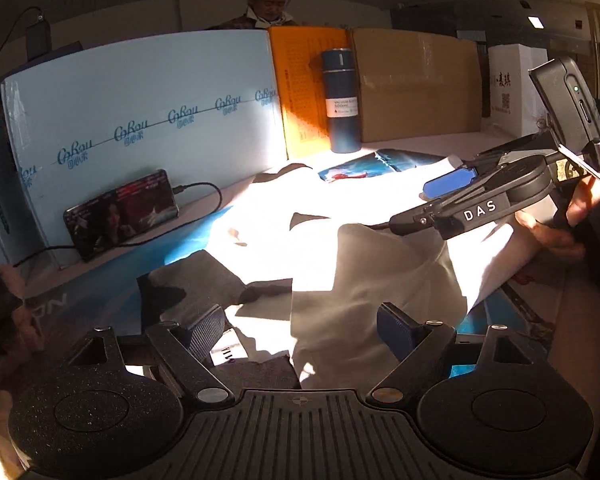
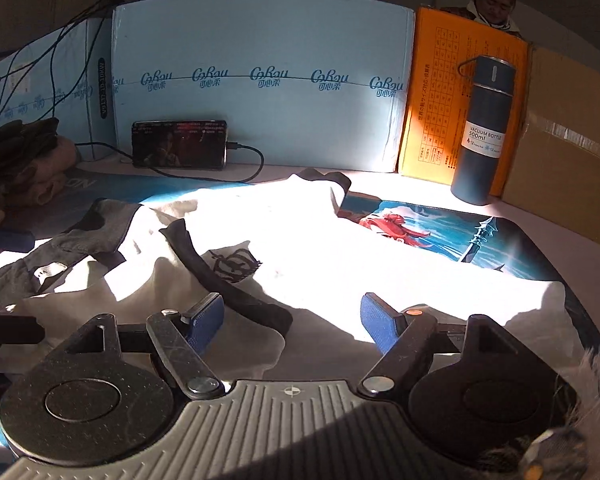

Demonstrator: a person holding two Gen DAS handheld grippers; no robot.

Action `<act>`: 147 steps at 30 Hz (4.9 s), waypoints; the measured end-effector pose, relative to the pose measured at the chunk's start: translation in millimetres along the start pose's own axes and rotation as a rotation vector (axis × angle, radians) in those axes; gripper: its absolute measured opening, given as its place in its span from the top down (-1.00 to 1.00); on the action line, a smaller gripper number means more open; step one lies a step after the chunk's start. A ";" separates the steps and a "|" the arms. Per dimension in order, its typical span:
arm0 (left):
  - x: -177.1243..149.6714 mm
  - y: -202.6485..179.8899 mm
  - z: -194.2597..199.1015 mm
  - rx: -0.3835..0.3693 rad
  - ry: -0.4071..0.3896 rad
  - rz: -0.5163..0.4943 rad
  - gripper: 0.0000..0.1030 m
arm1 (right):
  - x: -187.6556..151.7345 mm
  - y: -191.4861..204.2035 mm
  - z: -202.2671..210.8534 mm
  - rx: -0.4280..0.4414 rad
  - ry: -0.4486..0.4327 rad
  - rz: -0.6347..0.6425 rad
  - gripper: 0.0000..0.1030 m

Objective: Fold clothes

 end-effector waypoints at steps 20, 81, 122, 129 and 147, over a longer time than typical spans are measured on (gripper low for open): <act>33.6 11.5 -8.8 -0.003 -0.030 0.007 -0.68 | 16.0 -26.4 1.9 -0.121 -0.068 -0.111 -0.46; 89.5 2.3 -48.9 -0.236 -0.325 0.209 0.74 | -16.1 -210.3 39.7 -0.049 -0.309 -1.146 -0.95; 69.0 -181.9 -49.6 -0.182 -0.139 -0.303 -0.84 | -14.4 -261.2 63.0 -0.031 -0.156 -0.639 -0.96; 61.9 -245.2 -85.3 -0.190 -0.121 -0.510 -0.84 | -24.0 -258.7 28.3 0.026 -0.009 -0.508 -0.92; 93.4 -332.4 -140.0 -0.415 -0.093 -0.514 0.81 | -35.5 -223.7 14.6 0.096 0.100 -0.149 0.19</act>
Point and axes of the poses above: each gripper's, at about its wrist camera, not at the fingertips, and z roughly against the way its jaws point, y to its left, x to its top, the point moved 9 cm from there along -z, roughly the way its jaws point, and after that the axes turned 1 degree about y, right-handed, at the moved point
